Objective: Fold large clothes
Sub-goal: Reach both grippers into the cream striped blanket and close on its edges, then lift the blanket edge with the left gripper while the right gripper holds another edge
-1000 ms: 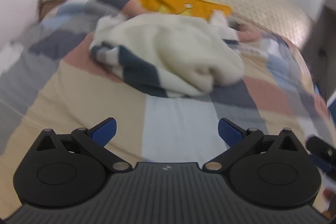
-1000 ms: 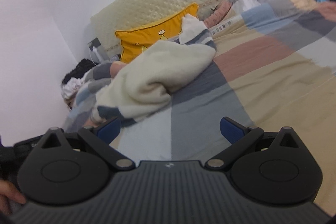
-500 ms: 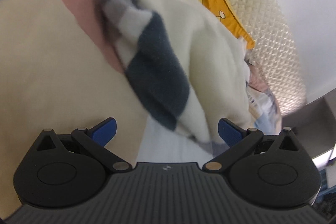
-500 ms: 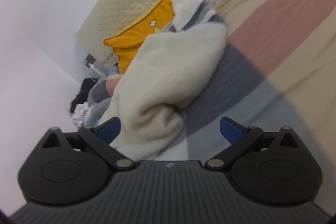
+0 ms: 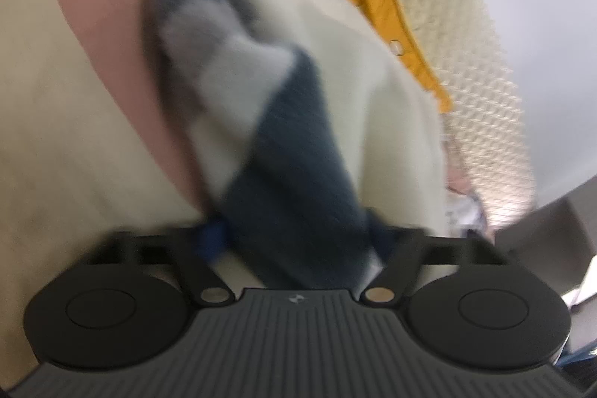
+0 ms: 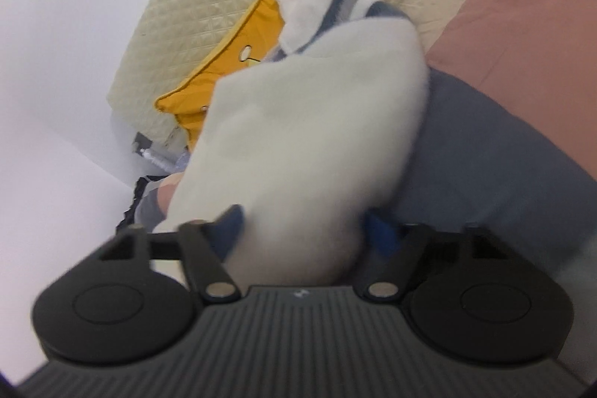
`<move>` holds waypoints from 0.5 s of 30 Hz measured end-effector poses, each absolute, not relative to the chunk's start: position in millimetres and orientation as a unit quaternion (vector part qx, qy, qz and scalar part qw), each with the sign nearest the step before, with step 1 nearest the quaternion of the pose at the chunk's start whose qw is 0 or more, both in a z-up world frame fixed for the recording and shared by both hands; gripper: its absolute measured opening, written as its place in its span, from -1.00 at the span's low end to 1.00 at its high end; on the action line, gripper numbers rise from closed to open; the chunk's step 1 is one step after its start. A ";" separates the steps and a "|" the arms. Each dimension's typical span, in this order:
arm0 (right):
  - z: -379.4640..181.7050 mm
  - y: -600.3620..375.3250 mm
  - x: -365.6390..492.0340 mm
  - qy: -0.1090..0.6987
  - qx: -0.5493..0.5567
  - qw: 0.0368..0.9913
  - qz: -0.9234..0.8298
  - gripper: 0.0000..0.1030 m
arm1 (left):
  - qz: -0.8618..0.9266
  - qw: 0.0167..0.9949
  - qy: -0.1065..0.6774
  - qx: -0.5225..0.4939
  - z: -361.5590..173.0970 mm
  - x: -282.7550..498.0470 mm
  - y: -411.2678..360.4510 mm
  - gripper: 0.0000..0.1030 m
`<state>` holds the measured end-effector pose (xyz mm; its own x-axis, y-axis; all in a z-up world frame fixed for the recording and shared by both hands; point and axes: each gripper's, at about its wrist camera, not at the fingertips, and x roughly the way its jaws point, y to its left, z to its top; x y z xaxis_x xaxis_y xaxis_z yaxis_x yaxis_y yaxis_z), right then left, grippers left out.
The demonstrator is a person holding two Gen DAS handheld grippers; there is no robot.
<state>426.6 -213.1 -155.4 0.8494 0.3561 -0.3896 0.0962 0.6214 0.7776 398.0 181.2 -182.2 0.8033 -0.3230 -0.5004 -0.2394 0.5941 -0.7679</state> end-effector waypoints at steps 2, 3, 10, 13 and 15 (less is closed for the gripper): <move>-154.1 -216.7 433.1 0.269 0.424 0.862 0.069 -0.45 | -0.029 0.823 0.321 -0.467 -188.5 403.4 189.9 -0.30; -153.0 -216.9 434.7 0.273 0.415 0.865 0.068 -0.61 | -0.032 0.818 0.322 -0.475 -188.0 404.7 193.6 -0.50; -113.5 -218.7 406.9 0.250 0.339 0.900 0.111 -0.80 | -0.056 0.858 0.265 -0.436 -145.7 377.6 190.3 -0.73; -93.2 -229.3 386.0 0.232 0.328 0.907 0.122 -0.81 | -0.068 0.867 0.249 -0.427 -121.8 352.8 194.3 -0.75; -78.8 -238.7 368.0 0.225 0.325 0.910 0.128 -0.82 | -0.064 0.877 0.240 -0.411 -103.9 329.2 193.9 -0.76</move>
<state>368.0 -238.7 -78.8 0.8664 0.3787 -0.3254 -0.0870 0.7563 0.6484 329.2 193.9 -103.9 0.8761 -0.3107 -0.3688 -0.0845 0.6541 -0.7517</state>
